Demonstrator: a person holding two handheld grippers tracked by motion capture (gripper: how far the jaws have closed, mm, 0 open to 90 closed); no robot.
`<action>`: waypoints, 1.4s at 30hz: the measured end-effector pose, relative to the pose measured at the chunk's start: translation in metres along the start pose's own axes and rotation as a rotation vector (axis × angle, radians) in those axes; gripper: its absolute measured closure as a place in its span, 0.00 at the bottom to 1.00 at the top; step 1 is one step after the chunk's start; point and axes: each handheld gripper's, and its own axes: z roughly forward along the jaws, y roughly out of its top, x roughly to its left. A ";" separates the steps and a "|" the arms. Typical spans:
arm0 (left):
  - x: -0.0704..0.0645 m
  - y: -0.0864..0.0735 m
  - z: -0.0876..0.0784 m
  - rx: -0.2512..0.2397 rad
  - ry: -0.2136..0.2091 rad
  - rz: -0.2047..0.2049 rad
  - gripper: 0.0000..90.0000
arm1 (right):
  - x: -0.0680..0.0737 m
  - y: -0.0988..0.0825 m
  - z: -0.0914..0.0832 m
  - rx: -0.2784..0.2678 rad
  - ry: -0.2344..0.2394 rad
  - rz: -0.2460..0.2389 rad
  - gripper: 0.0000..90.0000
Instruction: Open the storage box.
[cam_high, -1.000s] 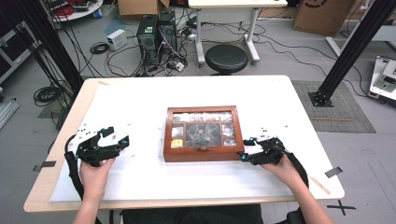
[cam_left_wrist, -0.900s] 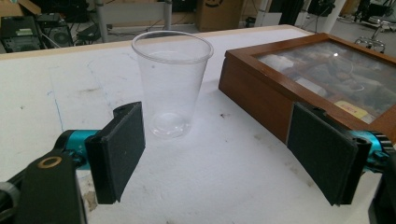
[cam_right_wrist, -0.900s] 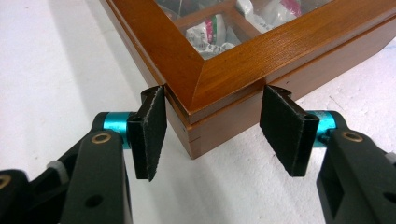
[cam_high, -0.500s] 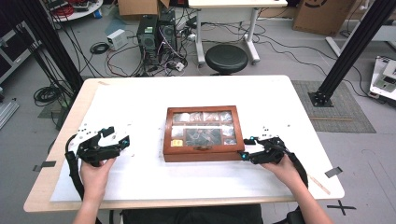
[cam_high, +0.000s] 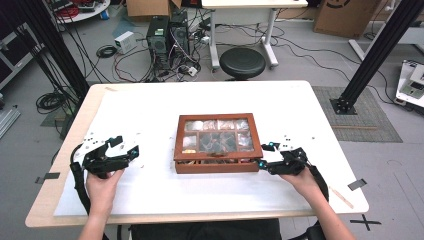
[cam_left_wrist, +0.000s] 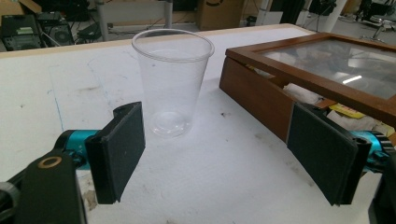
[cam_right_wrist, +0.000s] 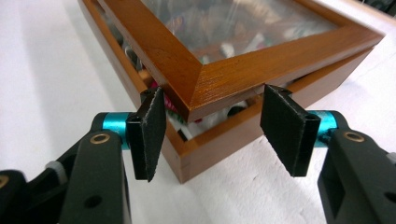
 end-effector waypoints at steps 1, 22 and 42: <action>0.000 0.000 0.000 0.001 0.002 0.001 0.22 | 0.000 0.001 -0.001 -0.010 -0.008 0.001 0.46; -0.004 0.000 0.001 0.000 -0.005 0.001 0.22 | 0.005 0.013 -0.010 -0.139 -0.116 0.013 0.44; -0.015 0.013 0.003 -0.027 -0.057 0.006 0.22 | -0.009 0.040 -0.013 -0.179 -0.137 0.068 0.57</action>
